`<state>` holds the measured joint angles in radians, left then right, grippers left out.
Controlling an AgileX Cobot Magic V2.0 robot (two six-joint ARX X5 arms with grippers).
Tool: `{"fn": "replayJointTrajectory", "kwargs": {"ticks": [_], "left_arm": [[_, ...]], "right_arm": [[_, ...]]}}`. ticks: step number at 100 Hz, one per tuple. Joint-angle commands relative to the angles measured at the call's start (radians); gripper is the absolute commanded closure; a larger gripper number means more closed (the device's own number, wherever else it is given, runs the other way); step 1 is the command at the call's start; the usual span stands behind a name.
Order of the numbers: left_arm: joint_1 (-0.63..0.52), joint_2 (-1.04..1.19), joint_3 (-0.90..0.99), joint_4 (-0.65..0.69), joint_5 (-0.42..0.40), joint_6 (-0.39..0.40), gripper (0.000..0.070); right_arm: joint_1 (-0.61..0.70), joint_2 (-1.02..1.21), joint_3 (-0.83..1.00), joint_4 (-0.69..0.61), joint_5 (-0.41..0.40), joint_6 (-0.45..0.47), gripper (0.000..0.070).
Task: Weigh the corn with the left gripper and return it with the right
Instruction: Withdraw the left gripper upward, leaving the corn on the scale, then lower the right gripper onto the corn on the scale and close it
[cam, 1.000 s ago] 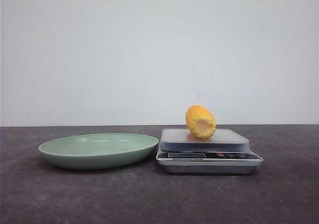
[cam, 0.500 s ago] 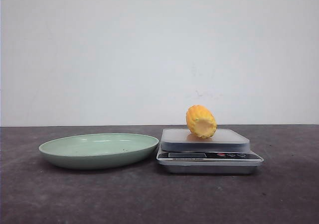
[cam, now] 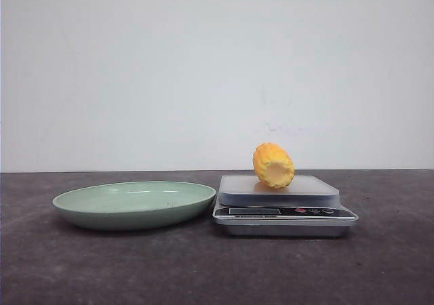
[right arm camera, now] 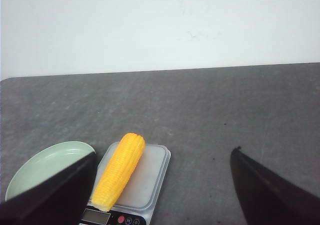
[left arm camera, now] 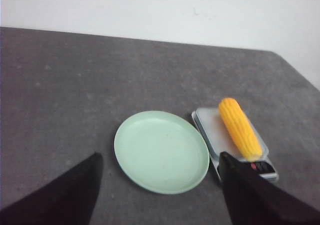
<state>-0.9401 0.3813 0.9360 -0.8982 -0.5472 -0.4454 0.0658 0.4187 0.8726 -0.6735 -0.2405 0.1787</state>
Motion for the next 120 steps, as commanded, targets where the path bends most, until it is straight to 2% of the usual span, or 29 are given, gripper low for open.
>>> {"fn": "replayJointTrajectory", "kwargs": {"ticks": [1,25,56,76,95,109,120], "left_arm": [[-0.009,0.002,0.010,0.019,-0.012,0.001,0.0266],[-0.009,-0.001,0.010,0.024,-0.011,0.014,0.0267],[-0.009,-0.001,0.010,0.024,-0.011,0.013,0.0266],[-0.009,-0.001,0.010,0.024,-0.010,0.010,0.0266],[-0.009,-0.001,0.010,0.024,-0.010,0.006,0.0267],[-0.009,-0.001,0.010,0.023,0.011,0.005,0.0267],[-0.009,-0.001,0.010,0.022,0.020,-0.012,0.0267]], "right_arm": [[0.005,0.011,0.020,0.008,-0.005,-0.014,0.0163],[0.045,0.063,0.029,0.045,-0.025,-0.014,0.0164],[0.174,0.296,0.187,0.053,-0.010,-0.003,0.0165],[0.321,0.489,0.229,0.125,0.081,0.050,0.0167],[0.450,0.685,0.232,0.211,0.173,0.050,0.0167],[0.499,0.833,0.243,0.256,0.242,0.053,0.0166],[0.508,0.932,0.243,0.298,0.249,0.074,0.0166]]}}
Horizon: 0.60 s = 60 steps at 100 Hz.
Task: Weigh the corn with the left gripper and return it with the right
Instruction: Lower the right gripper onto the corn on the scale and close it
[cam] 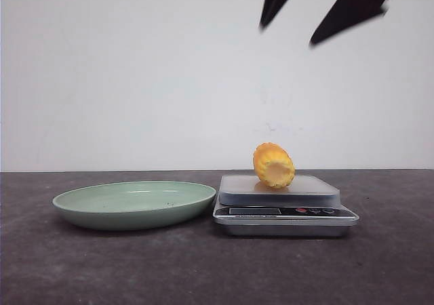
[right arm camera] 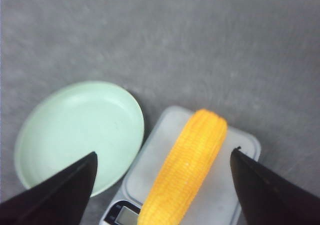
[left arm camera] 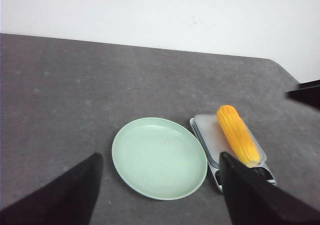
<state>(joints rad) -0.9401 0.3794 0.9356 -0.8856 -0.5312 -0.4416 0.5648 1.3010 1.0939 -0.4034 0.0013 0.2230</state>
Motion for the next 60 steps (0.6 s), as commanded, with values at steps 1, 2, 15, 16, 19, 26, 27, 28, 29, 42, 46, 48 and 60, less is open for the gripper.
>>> {"fn": "replayJointTrajectory", "kwargs": {"ticks": [1,2,15,16,19,26,27,28,29,42,46,48,60], "left_arm": [[-0.009,0.001,0.011,0.009,0.004,-0.017,0.0267],[-0.009,0.001,0.011,0.009,0.004,-0.017,0.0267],[-0.009,0.001,0.011,0.009,0.004,-0.017,0.0267],[-0.009,0.001,0.011,0.009,0.005,-0.017,0.0267],[-0.009,0.001,0.011,0.009,0.004,-0.017,0.0267],[-0.009,0.001,0.011,0.004,0.004,-0.017,0.0267],[-0.009,0.001,0.011,0.003,0.004,-0.017,0.0267],[-0.009,0.001,0.011,0.002,0.004,-0.017,0.0267],[-0.009,0.001,0.011,0.001,0.004,-0.017,0.0267],[-0.009,0.001,0.011,-0.015,0.004,-0.017,0.0267],[-0.009,0.001,0.011,-0.017,0.004,-0.017,0.0267],[-0.009,0.001,0.011,-0.019,0.004,-0.017,0.0267],[-0.009,0.001,0.011,-0.036,0.004,-0.017,0.0267]], "right_arm": [[0.009,0.058,0.022,0.031,0.008,0.032,0.0166],[0.009,0.066,0.022,0.034,0.008,0.034,0.0166],[0.009,0.163,0.022,0.069,0.031,0.060,0.0166],[0.009,0.169,0.022,0.071,0.033,0.061,0.0166],[0.009,0.189,0.022,0.078,0.034,0.062,0.0166],[0.008,0.226,0.023,0.093,0.035,0.069,0.0166],[0.007,0.234,0.023,0.099,0.036,0.074,0.0166],[0.007,0.237,0.023,0.100,0.037,0.076,0.0166],[0.007,0.242,0.023,0.104,0.037,0.080,0.0166],[0.006,0.302,0.031,0.119,0.038,0.095,0.0166],[0.006,0.320,0.034,0.119,0.046,0.095,0.0166],[0.006,0.328,0.034,0.119,0.051,0.096,0.0166],[0.006,0.362,0.034,0.115,0.052,0.122,0.0166]]}}
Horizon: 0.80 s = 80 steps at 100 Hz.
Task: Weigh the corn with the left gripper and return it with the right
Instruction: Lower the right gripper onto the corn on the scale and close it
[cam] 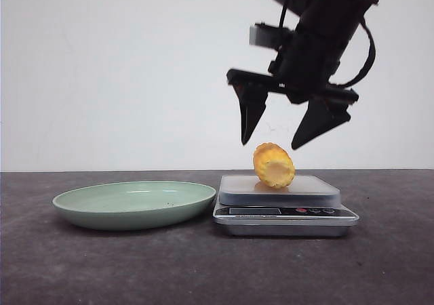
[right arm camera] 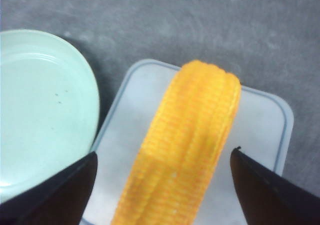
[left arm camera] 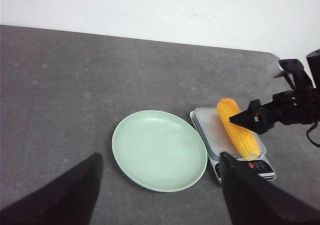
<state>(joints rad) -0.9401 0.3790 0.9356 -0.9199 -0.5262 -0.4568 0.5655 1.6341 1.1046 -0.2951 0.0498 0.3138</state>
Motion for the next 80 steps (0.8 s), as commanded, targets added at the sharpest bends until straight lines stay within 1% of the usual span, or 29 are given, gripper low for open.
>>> {"fn": "replayJointTrajectory", "kwargs": {"ticks": [1,11,15,22,31,34,40,50,53,55,62,63,80], "left_arm": [[-0.009,0.001,0.011,-0.003,-0.001,-0.002,0.0266],[-0.009,0.001,0.011,-0.011,-0.001,-0.002,0.0266],[-0.009,0.001,0.011,-0.010,-0.001,-0.002,0.0266],[-0.009,0.001,0.011,-0.010,-0.001,-0.002,0.0267],[-0.009,0.001,0.011,-0.015,-0.001,-0.002,0.0267],[-0.009,0.001,0.011,-0.018,-0.001,-0.002,0.0267],[-0.009,0.001,0.011,-0.025,-0.001,-0.002,0.0267],[-0.009,0.001,0.011,-0.030,-0.001,-0.002,0.0267],[-0.009,0.001,0.011,-0.030,-0.001,-0.002,0.0267],[-0.009,0.001,0.011,-0.030,-0.001,-0.002,0.0267],[-0.009,0.001,0.011,-0.031,-0.001,-0.002,0.0267],[-0.009,0.001,0.011,-0.031,-0.001,-0.002,0.0267],[-0.009,0.001,0.011,-0.034,-0.001,-0.002,0.0267]], "right_arm": [[0.005,0.029,0.023,0.006,0.004,0.032,0.0166],[0.005,0.042,0.023,0.001,0.003,0.050,0.0169],[0.005,0.042,0.023,-0.004,0.003,0.054,0.0184],[0.005,0.048,0.023,-0.010,0.003,0.066,0.0245],[0.005,0.053,0.023,-0.034,0.003,0.093,0.0291],[0.005,0.055,0.023,-0.048,0.003,0.101,0.0328],[0.005,0.055,0.023,-0.069,0.003,0.101,0.0379],[0.009,0.058,0.023,-0.088,0.003,0.105,0.0408],[0.009,0.058,0.023,-0.091,0.003,0.106,0.0453],[0.009,0.058,0.023,-0.091,0.003,0.106,0.0497],[0.014,0.058,0.023,-0.090,0.003,0.106,0.0684],[0.015,0.058,0.023,-0.090,0.003,0.106,0.0700],[0.023,0.049,0.023,-0.076,0.004,0.106,0.0700]]}}
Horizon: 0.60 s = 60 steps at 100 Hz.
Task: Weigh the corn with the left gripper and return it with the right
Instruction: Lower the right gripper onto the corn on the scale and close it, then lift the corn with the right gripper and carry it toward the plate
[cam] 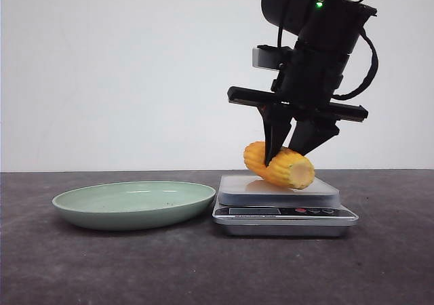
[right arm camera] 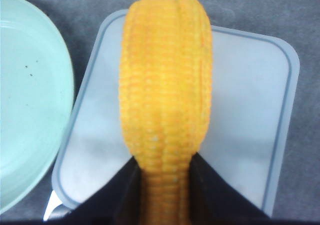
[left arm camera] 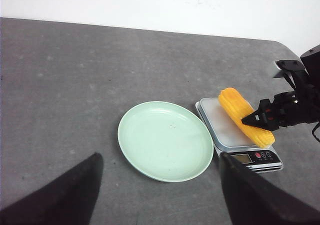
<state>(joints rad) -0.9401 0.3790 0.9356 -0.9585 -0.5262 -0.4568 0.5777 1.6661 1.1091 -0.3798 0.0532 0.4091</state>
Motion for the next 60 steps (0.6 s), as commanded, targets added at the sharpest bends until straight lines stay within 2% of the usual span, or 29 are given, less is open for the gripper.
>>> {"fn": "replayJointTrajectory", "kwargs": {"ticks": [1,20,48,60], "left_arm": [[-0.009,0.001,0.011,0.004,-0.001,-0.002,0.0267],[-0.009,0.001,0.011,0.005,-0.001,-0.002,0.0267],[-0.009,0.001,0.011,0.005,-0.002,-0.001,0.0267],[-0.009,0.001,0.011,-0.002,-0.002,-0.002,0.0267]], "right_arm": [[0.012,0.016,0.019,0.011,0.000,0.011,0.0700],[0.030,-0.062,0.019,0.003,0.005,-0.012,0.0700],[0.089,-0.322,0.019,-0.055,-0.005,-0.135,0.0700],[0.129,-0.423,0.019,-0.046,-0.062,-0.137,0.0700]]}}
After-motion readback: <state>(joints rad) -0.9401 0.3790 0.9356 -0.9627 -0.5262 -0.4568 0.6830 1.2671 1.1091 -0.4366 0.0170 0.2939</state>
